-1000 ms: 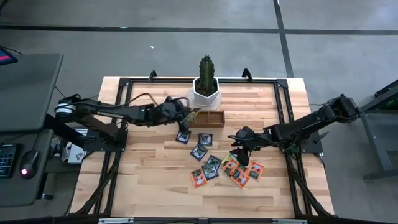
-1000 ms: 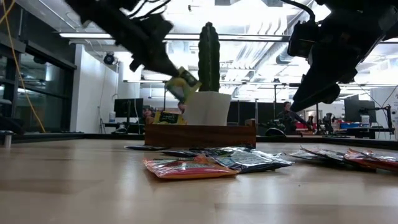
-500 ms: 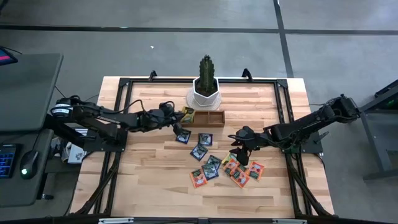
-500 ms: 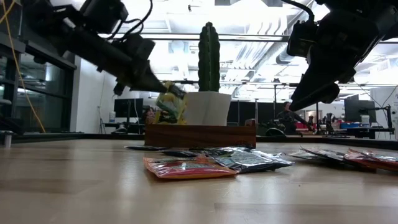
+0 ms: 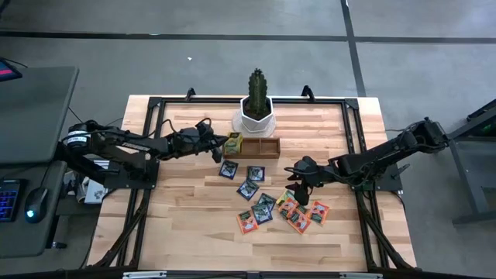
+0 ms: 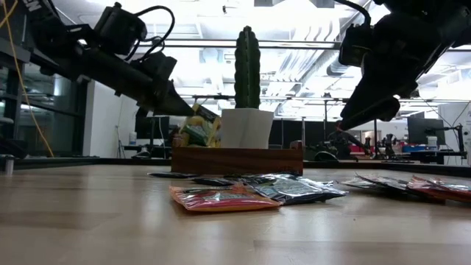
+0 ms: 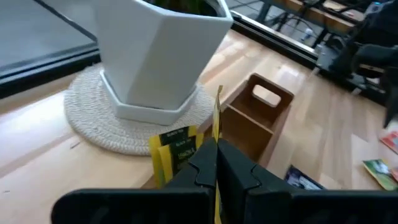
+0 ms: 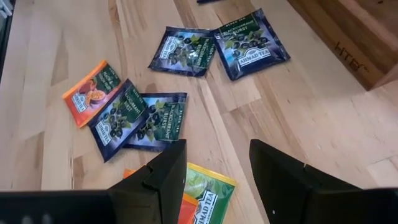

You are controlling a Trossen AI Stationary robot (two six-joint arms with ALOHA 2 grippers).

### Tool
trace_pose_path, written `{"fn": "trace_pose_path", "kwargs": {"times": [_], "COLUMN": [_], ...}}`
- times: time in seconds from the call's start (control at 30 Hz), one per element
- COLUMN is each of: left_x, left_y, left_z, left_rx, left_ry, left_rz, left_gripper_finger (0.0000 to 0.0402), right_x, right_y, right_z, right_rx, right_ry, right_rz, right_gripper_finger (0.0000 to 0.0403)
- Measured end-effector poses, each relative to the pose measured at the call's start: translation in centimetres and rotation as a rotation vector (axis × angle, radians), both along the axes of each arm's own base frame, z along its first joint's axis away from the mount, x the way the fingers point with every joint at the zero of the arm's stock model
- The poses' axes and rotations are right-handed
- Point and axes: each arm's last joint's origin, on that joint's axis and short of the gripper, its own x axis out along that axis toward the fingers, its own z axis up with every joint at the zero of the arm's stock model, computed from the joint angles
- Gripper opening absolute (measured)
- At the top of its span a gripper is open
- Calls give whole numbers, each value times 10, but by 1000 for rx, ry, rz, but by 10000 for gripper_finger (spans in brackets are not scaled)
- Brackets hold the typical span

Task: Pick & Place Tea
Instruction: Put the yellow tea bag into the left section of the wooden organizer

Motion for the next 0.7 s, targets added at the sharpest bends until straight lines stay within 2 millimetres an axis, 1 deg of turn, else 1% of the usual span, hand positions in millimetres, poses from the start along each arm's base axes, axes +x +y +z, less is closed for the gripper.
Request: {"fn": "trace_pose_path", "kwargs": {"times": [0.27, 0.43, 0.6, 0.7], "left_x": [2, 5, 5, 5], "left_y": [1, 2, 2, 2], "left_z": [-10, -22, -22, -22], "left_rx": [-31, -65, -45, -1], "left_ry": [50, 87, 93, 115], "left_rz": [-35, -26, -18, -40], "left_gripper_finger": [0, 0, 2, 15], "right_x": [0, 0, 0, 0], "right_y": [0, 0, 0, 0], "right_z": [0, 0, 0, 0], "right_rx": [-8, -5, -4, 9], "right_ry": [-2, -2, -2, -2], "right_rz": [-9, -11, -11, -18], "right_gripper_finger": [171, 171, 171, 171]}}
